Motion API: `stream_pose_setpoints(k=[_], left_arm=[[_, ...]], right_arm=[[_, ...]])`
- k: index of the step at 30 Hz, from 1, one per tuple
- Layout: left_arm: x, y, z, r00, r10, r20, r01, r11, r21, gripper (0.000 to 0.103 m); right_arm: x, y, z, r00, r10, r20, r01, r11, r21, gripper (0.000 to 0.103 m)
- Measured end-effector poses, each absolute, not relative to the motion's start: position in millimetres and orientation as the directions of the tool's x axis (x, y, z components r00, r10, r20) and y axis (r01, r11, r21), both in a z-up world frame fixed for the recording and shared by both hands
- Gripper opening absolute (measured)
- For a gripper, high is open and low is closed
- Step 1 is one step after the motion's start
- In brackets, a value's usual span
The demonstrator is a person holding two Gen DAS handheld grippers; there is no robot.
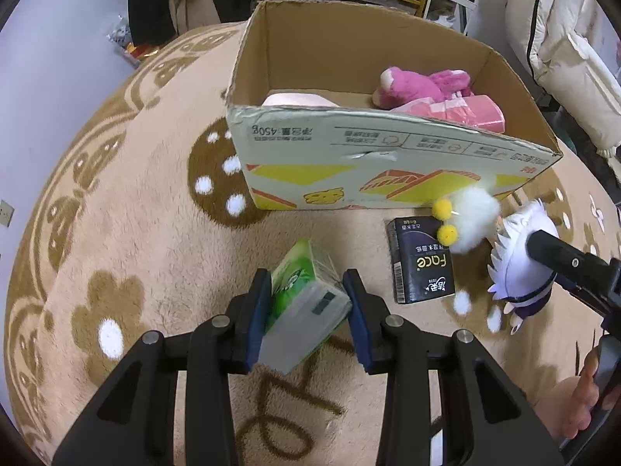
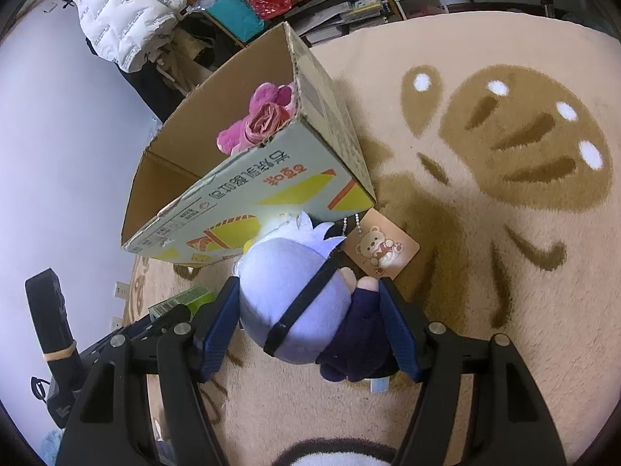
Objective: Organize soft objects
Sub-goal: 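Lift the doll with the right tool while the left tool carries the green pack over the box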
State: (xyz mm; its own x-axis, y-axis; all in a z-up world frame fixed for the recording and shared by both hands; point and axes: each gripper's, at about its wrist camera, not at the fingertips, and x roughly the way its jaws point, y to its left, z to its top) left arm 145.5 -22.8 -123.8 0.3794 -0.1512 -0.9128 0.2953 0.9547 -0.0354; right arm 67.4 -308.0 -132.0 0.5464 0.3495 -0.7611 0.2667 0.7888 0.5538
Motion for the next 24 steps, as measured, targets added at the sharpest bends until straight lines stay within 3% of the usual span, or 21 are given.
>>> stream_pose_setpoints(k=[16,21,24], left_arm=[[143.7,-16.8,-122.9,0.395,-0.141,-0.908,0.293,0.956,-0.020,0.031],[137.2,-6.6,-95.0,0.490,-0.151,-0.858,0.254,0.967,-0.026,0.031],[131.3,1.2,-71.1,0.604,-0.172,-0.778,0.226,0.973,-0.039,0.031]], right_arm=[[68.6,-304.3,-124.6,0.570,0.335,-0.750,0.240,0.805,0.543,0.073],[62.9,-305.8,-113.4,0.607,0.335,-0.721,0.217,0.802,0.556,0.073],[61.1,-306.4,-105.6,0.633,0.344,-0.693,0.197,0.795,0.574,0.073]])
